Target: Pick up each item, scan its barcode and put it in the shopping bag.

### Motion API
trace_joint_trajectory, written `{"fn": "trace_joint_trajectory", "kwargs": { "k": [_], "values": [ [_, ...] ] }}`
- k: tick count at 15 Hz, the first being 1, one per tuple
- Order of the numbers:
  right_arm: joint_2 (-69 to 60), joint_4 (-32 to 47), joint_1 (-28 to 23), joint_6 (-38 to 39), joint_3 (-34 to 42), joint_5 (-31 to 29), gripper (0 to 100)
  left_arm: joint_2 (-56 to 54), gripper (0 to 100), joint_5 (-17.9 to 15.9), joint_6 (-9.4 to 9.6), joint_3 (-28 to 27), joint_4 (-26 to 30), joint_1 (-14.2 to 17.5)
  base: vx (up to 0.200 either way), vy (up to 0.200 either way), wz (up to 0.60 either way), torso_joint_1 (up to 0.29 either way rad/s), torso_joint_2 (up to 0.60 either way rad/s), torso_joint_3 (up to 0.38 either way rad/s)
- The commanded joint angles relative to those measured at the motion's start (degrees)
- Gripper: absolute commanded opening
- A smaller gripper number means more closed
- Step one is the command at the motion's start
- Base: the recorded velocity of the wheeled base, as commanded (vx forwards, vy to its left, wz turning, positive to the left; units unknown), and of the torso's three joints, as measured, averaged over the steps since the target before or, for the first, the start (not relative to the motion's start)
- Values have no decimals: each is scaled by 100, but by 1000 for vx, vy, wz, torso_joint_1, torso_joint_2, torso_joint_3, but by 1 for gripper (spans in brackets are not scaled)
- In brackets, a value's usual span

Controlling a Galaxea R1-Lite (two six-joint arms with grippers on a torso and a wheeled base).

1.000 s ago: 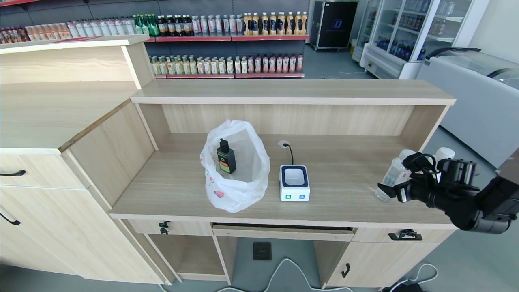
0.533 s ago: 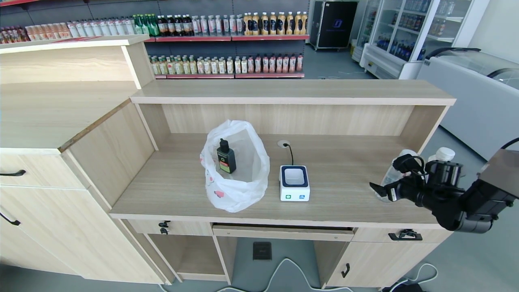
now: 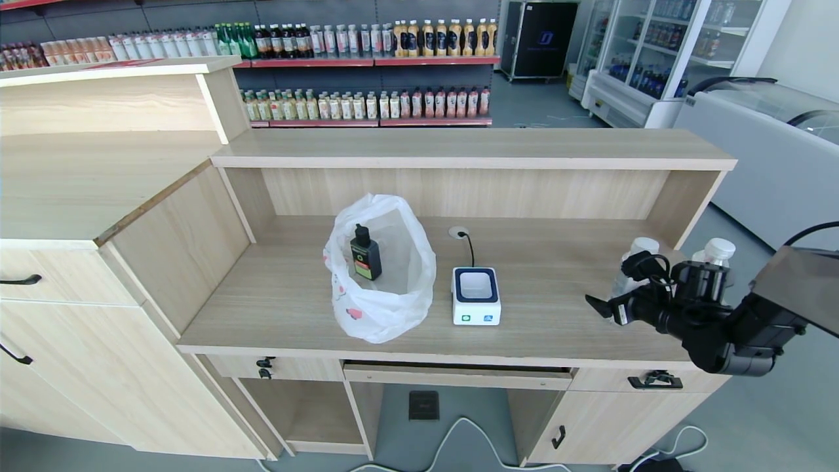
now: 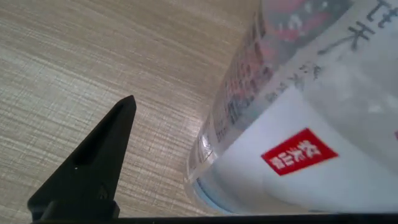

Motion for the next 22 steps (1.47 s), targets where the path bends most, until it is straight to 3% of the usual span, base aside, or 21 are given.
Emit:
{"fn": "trace_joint_trajectory", "kwargs": {
  "k": [1,10,16,19,21,22],
  "values": [
    [33,-23,39,2,-26,21,0,2,100,2,-4,0,0,1,0,0,0,0,0,0],
    [-178,-243,92,10,53,320,0,2,100,2,-4,0,0,1,0,0,0,0,0,0],
    [-978,-498,127,-69,-61,1041,0,2,100,2,-4,0,0,1,0,0,0,0,0,0],
    [-1848,-735,232,-991,-61,1226,0,2,100,2,-4,0,0,1,0,0,0,0,0,0],
    [-2481,-1192,496,-1141,-246,1691,0,2,100,2,-4,0,0,1,0,0,0,0,0,0],
    [-2621,-1421,672,-745,-527,2192,0,2,100,2,-4,0,0,1,0,0,0,0,0,0]
  ]
}}
